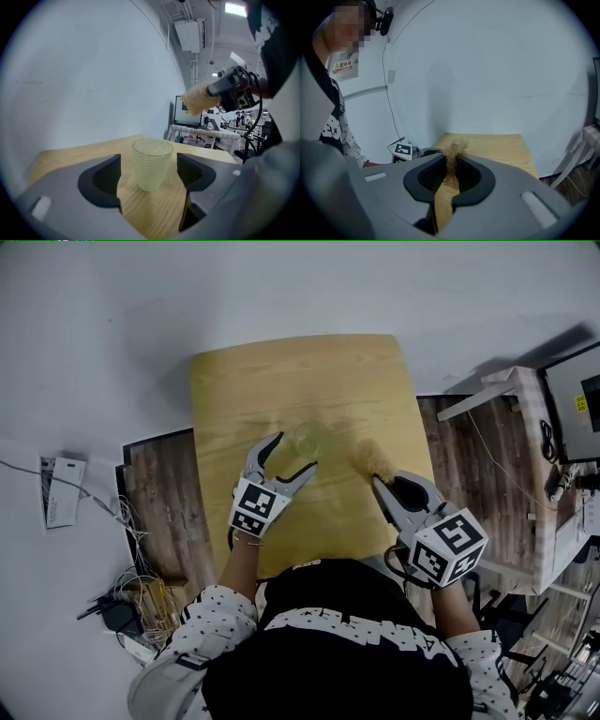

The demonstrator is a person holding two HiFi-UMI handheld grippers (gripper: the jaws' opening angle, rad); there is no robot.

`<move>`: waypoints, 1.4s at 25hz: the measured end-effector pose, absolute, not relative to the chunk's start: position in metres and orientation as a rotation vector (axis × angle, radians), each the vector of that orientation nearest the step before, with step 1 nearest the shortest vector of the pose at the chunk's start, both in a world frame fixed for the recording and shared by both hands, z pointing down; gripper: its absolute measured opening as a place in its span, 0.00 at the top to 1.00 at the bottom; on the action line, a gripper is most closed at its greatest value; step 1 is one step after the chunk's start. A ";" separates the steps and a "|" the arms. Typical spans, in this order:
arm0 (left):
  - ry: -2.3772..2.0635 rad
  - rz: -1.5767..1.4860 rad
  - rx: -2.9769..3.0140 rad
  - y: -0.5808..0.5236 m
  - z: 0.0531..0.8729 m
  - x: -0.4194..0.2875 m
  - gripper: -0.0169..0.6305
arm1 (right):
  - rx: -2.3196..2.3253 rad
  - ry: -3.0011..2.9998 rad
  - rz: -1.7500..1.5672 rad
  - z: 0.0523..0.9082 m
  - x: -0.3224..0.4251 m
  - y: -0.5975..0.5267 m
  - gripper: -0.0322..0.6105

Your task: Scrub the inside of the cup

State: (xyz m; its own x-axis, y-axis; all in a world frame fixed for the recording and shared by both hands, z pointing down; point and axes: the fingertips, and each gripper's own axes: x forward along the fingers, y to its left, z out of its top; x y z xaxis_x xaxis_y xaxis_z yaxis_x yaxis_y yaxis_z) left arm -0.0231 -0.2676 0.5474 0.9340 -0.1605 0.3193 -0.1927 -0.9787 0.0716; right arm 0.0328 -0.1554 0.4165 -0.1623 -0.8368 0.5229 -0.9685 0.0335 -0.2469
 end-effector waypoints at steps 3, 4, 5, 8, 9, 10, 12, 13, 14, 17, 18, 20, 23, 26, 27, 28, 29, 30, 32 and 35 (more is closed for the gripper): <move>-0.348 0.450 2.974 -0.270 0.541 -0.034 0.42 | 1.835 -2.109 0.806 0.416 0.035 -0.162 0.86; -0.381 0.434 2.968 -0.271 0.538 -0.039 0.42 | 1.825 -2.119 0.799 0.416 0.035 -0.164 0.86; -0.419 0.415 2.966 -0.272 0.535 -0.044 0.42 | 1.816 -2.130 0.792 0.416 0.035 -0.167 0.86; -0.532 0.360 2.968 -0.278 0.522 -0.058 0.53 | 1.793 -2.165 0.775 0.413 0.037 -0.174 0.86; -0.564 0.346 2.973 -0.279 0.517 -0.061 0.58 | 1.786 -2.178 0.770 0.411 0.038 -0.177 0.86; -0.591 0.335 2.979 -0.279 0.513 -0.063 0.62 | 1.780 -2.190 0.764 0.410 0.038 -0.178 0.86; -0.643 0.312 2.991 -0.278 0.504 -0.068 0.65 | 1.766 -2.213 0.752 0.407 0.039 -0.179 0.86; -0.671 0.296 2.993 -0.278 0.500 -0.070 0.69 | 1.759 -2.223 0.748 0.406 0.040 -0.180 0.86; -0.699 0.279 2.992 -0.278 0.497 -0.073 0.74 | 1.753 -2.232 0.746 0.405 0.040 -0.180 0.86; -0.753 0.238 2.999 -0.275 0.483 -0.076 0.85 | 1.730 -2.253 0.746 0.406 0.042 -0.181 0.86; -0.764 0.233 3.006 -0.272 0.478 -0.076 0.90 | 1.721 -2.260 0.743 0.405 0.042 -0.181 0.86; -0.792 0.229 3.020 -0.269 0.471 -0.077 0.93 | 1.703 -2.271 0.726 0.404 0.045 -0.182 0.86; -0.844 0.227 3.028 -0.263 0.461 -0.082 0.97 | 1.682 -2.287 0.702 0.403 0.048 -0.184 0.86; -0.877 0.246 3.021 -0.256 0.453 -0.087 0.97 | 1.674 -2.314 0.686 0.399 0.050 -0.187 0.86; -0.886 0.261 3.018 -0.255 0.451 -0.088 0.97 | 1.672 -2.326 0.681 0.397 0.050 -0.188 0.86; -0.896 0.278 3.016 -0.254 0.450 -0.090 0.97 | 1.669 -2.339 0.675 0.395 0.049 -0.190 0.86; -0.906 0.294 3.015 -0.254 0.448 -0.092 0.97 | 1.666 -2.352 0.670 0.394 0.048 -0.191 0.86; -0.914 0.309 3.015 -0.253 0.445 -0.094 0.97 | 1.663 -2.364 0.664 0.392 0.047 -0.192 0.86; -0.919 0.337 3.020 -0.251 0.439 -0.097 0.97 | 1.654 -2.385 0.651 0.389 0.045 -0.193 0.86; -0.929 0.353 3.049 -0.248 0.422 -0.100 0.97 | 1.633 -2.416 0.632 0.385 0.043 -0.194 0.86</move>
State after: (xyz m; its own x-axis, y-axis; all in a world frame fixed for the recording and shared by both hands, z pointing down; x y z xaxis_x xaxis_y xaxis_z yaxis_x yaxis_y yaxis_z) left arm -0.0995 -0.2479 0.4221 0.8082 -0.5573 0.1903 -0.5430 -0.8303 -0.1256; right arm 0.0432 -0.1944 0.3847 -0.3924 -0.8476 0.3573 -0.9139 0.3155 -0.2554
